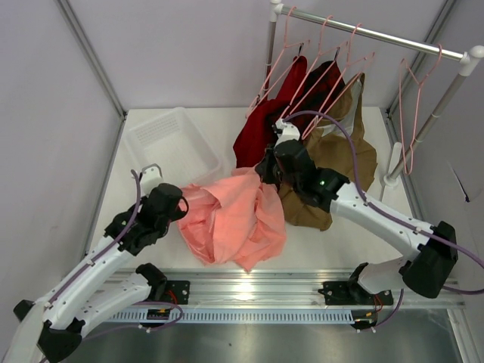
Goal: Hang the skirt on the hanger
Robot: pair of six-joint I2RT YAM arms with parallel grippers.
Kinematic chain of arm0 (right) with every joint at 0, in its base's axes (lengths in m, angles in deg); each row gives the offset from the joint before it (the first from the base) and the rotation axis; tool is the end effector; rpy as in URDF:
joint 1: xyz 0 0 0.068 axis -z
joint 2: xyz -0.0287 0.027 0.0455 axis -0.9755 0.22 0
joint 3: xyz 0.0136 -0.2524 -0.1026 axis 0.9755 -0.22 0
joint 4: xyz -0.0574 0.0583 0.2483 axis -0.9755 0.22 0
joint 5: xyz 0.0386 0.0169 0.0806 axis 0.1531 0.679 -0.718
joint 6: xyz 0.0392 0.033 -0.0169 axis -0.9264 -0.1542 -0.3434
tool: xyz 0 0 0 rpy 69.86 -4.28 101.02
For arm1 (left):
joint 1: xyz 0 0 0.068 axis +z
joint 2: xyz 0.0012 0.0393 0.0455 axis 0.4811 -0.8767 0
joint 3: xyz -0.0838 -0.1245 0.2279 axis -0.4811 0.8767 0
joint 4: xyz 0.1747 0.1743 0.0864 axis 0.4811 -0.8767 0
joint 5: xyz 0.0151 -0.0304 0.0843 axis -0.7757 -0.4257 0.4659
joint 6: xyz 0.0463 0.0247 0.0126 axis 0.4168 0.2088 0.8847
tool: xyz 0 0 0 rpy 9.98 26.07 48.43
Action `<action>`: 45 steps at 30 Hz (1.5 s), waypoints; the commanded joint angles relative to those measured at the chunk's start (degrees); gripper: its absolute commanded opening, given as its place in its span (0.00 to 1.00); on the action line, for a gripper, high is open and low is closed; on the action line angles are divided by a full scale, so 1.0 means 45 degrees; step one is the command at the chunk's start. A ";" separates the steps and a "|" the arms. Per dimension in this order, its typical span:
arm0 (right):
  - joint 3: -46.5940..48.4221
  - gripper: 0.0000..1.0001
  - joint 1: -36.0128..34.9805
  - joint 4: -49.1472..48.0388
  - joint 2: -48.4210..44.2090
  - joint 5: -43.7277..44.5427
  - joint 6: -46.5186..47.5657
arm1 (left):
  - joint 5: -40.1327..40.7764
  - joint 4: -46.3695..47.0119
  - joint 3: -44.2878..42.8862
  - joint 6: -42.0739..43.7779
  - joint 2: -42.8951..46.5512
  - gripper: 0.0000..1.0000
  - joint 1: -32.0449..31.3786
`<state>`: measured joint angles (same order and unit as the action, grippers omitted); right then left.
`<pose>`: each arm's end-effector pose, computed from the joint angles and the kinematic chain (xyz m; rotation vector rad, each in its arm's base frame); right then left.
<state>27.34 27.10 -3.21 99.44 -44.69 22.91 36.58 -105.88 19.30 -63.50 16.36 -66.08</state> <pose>0.2039 0.2296 0.3590 -0.1527 2.0386 0.6391 0.1235 -0.0683 0.2939 -0.4417 2.1587 -0.0534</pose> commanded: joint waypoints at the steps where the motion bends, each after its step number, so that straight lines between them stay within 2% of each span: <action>1: -0.0090 0.00 0.0899 0.0464 0.0483 -0.0550 -0.0285 | -0.0072 0.0759 -0.0028 0.0725 -0.0238 0.00 0.0110; 9: -0.0072 0.00 0.1720 0.0502 0.1712 -0.0998 0.1024 | -0.0854 0.2028 0.0401 0.1233 -0.0902 0.00 0.0110; 11: 0.0046 0.05 0.1760 0.0813 0.2103 -0.1233 0.1296 | -0.0951 0.2222 0.0441 0.1271 -0.1098 0.00 0.0110; 12: 0.0162 0.21 0.1760 0.0990 0.2201 -0.1273 0.1337 | -0.1010 0.2340 0.0460 0.1330 -0.1176 0.00 0.0110; 14: 0.0805 0.44 0.1779 0.1922 0.2455 -0.1740 0.1454 | -0.1204 0.2614 0.0519 0.1446 -0.1390 0.00 0.0110; 15: 0.1118 0.63 0.1644 0.2296 0.2494 -0.1935 0.1474 | -0.1264 0.2692 0.0500 0.1467 -0.1469 0.00 0.0110; 17: 0.1744 0.71 0.1177 0.3038 0.2145 -0.1724 0.1804 | -0.1478 0.2848 0.0538 0.1467 -0.1664 0.00 0.0110; 19: 0.1611 0.78 0.0006 0.3081 0.1252 -0.1042 0.2118 | -0.1635 0.3024 0.0597 0.1467 -0.1704 0.00 0.0110; 22: 0.0773 0.81 -0.1611 0.2089 0.0136 -0.0550 0.2917 | -0.1869 0.3258 0.0694 0.1506 -0.1626 0.00 0.0110; 25: -0.1179 0.81 -0.2903 0.0078 -0.1135 -0.0550 0.3564 | -0.1928 0.3337 0.0734 0.1604 -0.1489 0.00 0.0110; 30: -0.2784 0.76 -0.3786 -0.1507 -0.1568 -0.0513 0.3329 | -0.1948 0.3201 0.0714 0.1721 -0.1119 0.00 0.0110; 35: -0.2669 0.79 -0.4703 -0.1509 -0.0028 0.1068 0.4266 | -0.2104 0.3103 0.0773 0.1701 -0.0728 0.00 0.0110; 42: -0.1576 0.83 -0.4570 -0.1548 0.2961 0.3314 0.4658 | -0.2241 0.2499 0.0890 0.1740 -0.0162 0.00 0.0110; 43: -0.1188 0.82 -0.4452 -0.1393 0.3505 0.3510 0.4696 | -0.2260 0.2439 0.0929 0.1740 -0.0083 0.00 0.0110; 45: -0.0873 0.73 -0.4121 -0.1333 0.3860 0.3980 0.4774 | -0.2338 0.2303 0.1007 0.1721 0.0151 0.00 0.0110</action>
<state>18.67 6.70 -7.38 115.50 -33.74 42.85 27.09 -94.64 23.19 -56.55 15.20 -65.95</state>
